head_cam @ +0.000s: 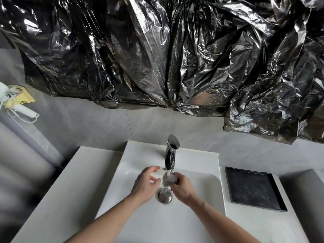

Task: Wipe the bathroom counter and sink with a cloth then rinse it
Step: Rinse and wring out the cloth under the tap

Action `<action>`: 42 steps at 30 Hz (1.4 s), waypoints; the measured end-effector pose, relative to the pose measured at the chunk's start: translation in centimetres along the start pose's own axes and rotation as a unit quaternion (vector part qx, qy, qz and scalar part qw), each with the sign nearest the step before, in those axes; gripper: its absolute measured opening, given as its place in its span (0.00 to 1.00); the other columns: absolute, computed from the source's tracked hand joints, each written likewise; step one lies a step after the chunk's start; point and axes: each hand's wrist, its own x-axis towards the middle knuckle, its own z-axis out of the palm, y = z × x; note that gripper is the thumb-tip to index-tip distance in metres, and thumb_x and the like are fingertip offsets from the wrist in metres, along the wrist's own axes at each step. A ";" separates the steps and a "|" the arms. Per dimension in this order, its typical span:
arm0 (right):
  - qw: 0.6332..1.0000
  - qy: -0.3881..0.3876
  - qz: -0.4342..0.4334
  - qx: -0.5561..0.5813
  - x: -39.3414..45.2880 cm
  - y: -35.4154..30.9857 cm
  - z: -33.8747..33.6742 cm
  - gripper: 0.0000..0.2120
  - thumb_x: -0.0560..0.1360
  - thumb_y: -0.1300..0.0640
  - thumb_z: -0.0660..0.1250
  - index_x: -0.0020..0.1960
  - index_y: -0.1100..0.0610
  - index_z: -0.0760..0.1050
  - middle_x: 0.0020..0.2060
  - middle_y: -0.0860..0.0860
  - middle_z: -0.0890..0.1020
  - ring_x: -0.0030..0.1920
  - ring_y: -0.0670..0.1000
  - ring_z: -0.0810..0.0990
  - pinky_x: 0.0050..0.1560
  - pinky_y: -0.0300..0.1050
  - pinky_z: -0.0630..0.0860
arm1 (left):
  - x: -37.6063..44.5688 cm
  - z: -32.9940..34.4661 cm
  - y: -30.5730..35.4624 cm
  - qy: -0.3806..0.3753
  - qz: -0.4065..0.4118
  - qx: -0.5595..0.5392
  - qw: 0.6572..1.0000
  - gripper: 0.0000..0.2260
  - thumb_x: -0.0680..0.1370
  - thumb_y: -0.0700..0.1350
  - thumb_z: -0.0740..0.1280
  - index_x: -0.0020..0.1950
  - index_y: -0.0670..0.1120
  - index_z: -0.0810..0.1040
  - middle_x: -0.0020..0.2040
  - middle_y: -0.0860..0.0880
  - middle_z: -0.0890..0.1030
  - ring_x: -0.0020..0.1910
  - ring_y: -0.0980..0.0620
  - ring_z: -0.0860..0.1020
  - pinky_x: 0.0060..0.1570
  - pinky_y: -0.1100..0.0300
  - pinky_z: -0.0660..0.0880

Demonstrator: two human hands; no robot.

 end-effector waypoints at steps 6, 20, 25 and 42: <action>0.999 0.006 -0.033 -0.005 0.8 -0.4 -0.2 0.09 0.65 0.58 0.73 0.44 0.48 0.81 0.35 0.41 0.84 0.34 0.36 0.80 0.37 0.29 0.73 | 0.1 0.8 0.2 -0.026 0.001 -0.030 0.999 0.04 0.77 0.49 0.70 0.51 0.56 0.80 0.47 0.58 0.84 0.39 0.58 0.82 0.48 0.55 0.81; 0.927 -0.116 0.132 0.332 -0.4 -0.3 1.5 0.16 0.74 0.42 0.64 0.48 0.55 0.80 0.39 0.52 0.80 0.45 0.52 0.82 0.51 0.47 0.76 | -0.6 1.4 1.8 -0.010 -0.101 -0.215 0.971 0.11 0.78 0.57 0.70 0.46 0.50 0.82 0.42 0.51 0.86 0.42 0.51 0.85 0.45 0.52 0.83; 0.937 -0.101 0.097 0.321 0.4 -0.7 1.7 0.06 0.69 0.60 0.63 0.45 0.56 0.74 0.37 0.54 0.72 0.31 0.48 0.67 0.30 0.39 0.63 | 0.0 -0.1 0.3 -0.025 -0.011 -0.060 0.998 0.06 0.79 0.50 0.69 0.46 0.57 0.86 0.48 0.54 0.80 0.43 0.54 0.80 0.48 0.56 0.79; 0.967 -0.217 0.094 -0.094 2.0 -2.0 0.0 0.15 0.73 0.68 0.61 0.35 0.52 0.65 0.31 0.51 0.70 0.27 0.51 0.65 0.27 0.43 0.58 | 0.9 -1.0 5.6 -0.088 0.178 0.410 0.890 0.16 0.73 0.37 0.64 0.55 0.54 0.76 0.53 0.52 0.81 0.53 0.45 0.80 0.48 0.55 0.72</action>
